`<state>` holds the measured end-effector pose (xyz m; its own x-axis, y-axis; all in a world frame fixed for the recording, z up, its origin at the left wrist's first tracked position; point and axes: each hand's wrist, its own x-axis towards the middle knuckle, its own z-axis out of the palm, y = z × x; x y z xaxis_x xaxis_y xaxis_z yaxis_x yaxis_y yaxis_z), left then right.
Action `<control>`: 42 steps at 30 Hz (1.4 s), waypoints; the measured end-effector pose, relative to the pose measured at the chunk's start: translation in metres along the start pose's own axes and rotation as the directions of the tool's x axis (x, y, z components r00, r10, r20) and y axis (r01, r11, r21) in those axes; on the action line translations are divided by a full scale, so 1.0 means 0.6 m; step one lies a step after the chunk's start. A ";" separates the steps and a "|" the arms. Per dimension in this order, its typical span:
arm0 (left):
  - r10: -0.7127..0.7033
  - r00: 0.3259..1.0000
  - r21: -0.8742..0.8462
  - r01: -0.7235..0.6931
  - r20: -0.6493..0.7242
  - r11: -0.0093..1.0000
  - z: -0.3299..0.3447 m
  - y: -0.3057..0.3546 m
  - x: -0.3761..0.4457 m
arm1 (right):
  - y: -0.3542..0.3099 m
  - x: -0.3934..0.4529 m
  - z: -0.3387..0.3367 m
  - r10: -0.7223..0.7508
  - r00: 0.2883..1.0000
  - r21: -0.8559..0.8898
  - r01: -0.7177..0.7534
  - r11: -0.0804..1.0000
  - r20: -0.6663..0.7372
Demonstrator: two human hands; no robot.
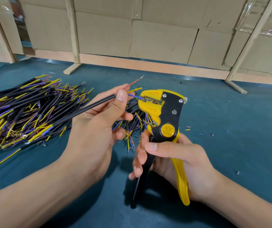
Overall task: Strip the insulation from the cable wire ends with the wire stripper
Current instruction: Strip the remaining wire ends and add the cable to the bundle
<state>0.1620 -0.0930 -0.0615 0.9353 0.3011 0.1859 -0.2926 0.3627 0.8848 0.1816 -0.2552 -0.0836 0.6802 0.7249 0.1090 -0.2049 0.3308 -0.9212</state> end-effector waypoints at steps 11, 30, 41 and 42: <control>-0.033 0.970 -0.104 0.059 0.242 0.993 -0.012 -0.012 -0.003 | -0.003 0.002 0.002 0.011 1.000 -0.007 -0.011 1.000 -0.004; -0.007 0.950 -0.130 0.050 0.312 0.990 -0.017 -0.019 -0.002 | -0.005 0.002 0.002 0.000 1.000 -0.051 -0.001 0.999 -0.026; -0.044 0.943 -0.143 0.096 0.331 0.985 -0.028 -0.034 0.008 | -0.010 0.003 0.008 0.024 0.999 -0.050 -0.026 0.998 -0.038; -0.047 0.943 -0.148 0.100 0.329 0.984 -0.029 -0.035 0.009 | -0.011 0.002 0.008 0.029 0.999 -0.047 -0.031 0.998 -0.039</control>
<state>0.1697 -0.0835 -0.0868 0.9612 -0.0234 0.2747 -0.2234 0.5178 0.8258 0.1805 -0.2533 -0.0755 0.7007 0.7102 0.0677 -0.1924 0.2795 -0.9407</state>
